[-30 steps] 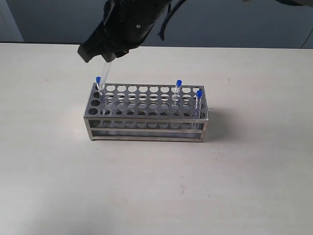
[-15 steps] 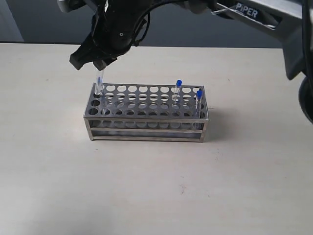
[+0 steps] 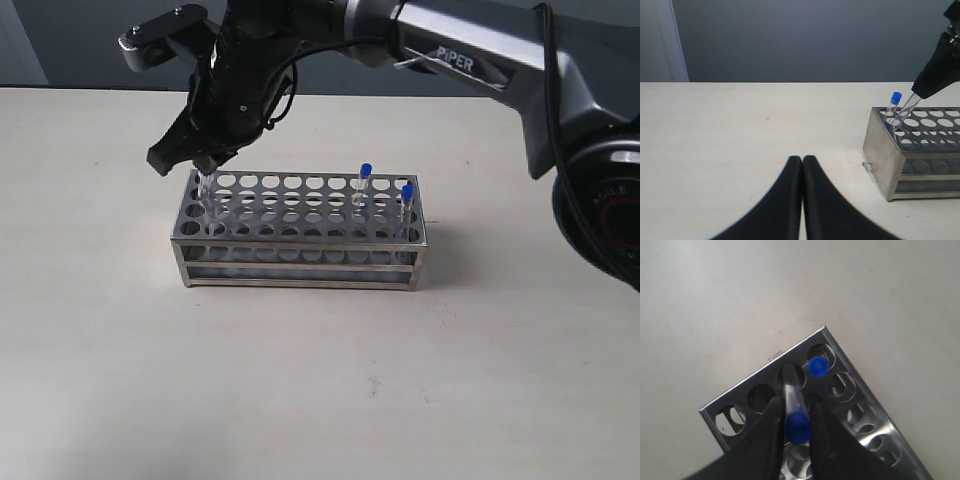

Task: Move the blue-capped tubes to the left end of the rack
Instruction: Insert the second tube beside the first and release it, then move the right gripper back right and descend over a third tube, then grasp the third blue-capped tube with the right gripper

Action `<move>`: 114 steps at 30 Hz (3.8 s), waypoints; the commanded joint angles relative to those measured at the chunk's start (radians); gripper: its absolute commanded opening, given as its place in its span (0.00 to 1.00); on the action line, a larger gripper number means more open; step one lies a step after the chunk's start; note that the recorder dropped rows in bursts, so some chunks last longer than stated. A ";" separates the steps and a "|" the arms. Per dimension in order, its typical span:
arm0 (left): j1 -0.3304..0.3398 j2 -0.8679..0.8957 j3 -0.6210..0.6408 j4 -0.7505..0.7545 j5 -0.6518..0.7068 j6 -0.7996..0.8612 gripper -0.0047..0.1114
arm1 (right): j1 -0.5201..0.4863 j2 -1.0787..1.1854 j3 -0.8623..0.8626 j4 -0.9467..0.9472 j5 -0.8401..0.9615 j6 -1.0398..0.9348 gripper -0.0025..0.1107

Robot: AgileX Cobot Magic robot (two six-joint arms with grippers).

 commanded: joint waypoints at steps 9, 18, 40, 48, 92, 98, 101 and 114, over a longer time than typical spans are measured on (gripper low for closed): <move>-0.006 0.006 -0.005 0.002 -0.007 0.001 0.05 | 0.009 0.049 -0.004 0.050 -0.008 -0.040 0.02; -0.006 0.006 -0.005 0.002 -0.007 0.001 0.05 | 0.009 0.049 -0.004 0.068 -0.018 -0.045 0.02; -0.006 0.006 -0.005 0.002 -0.007 0.001 0.05 | 0.009 -0.142 -0.004 -0.122 0.109 0.046 0.30; -0.006 0.006 -0.005 0.002 -0.007 0.001 0.05 | -0.113 -0.148 0.049 -0.399 0.219 0.248 0.30; -0.006 0.006 -0.005 0.002 -0.007 0.001 0.05 | -0.191 -0.182 0.268 -0.188 0.219 0.225 0.02; -0.006 0.006 -0.005 0.002 -0.007 0.001 0.05 | -0.191 -0.248 0.268 -0.205 0.219 0.225 0.02; -0.006 0.006 -0.005 0.002 -0.007 0.001 0.05 | -0.191 -0.265 0.268 -0.209 0.219 0.227 0.02; -0.006 0.006 -0.005 0.002 -0.007 0.001 0.05 | -0.191 -0.209 0.268 -0.185 0.171 0.231 0.28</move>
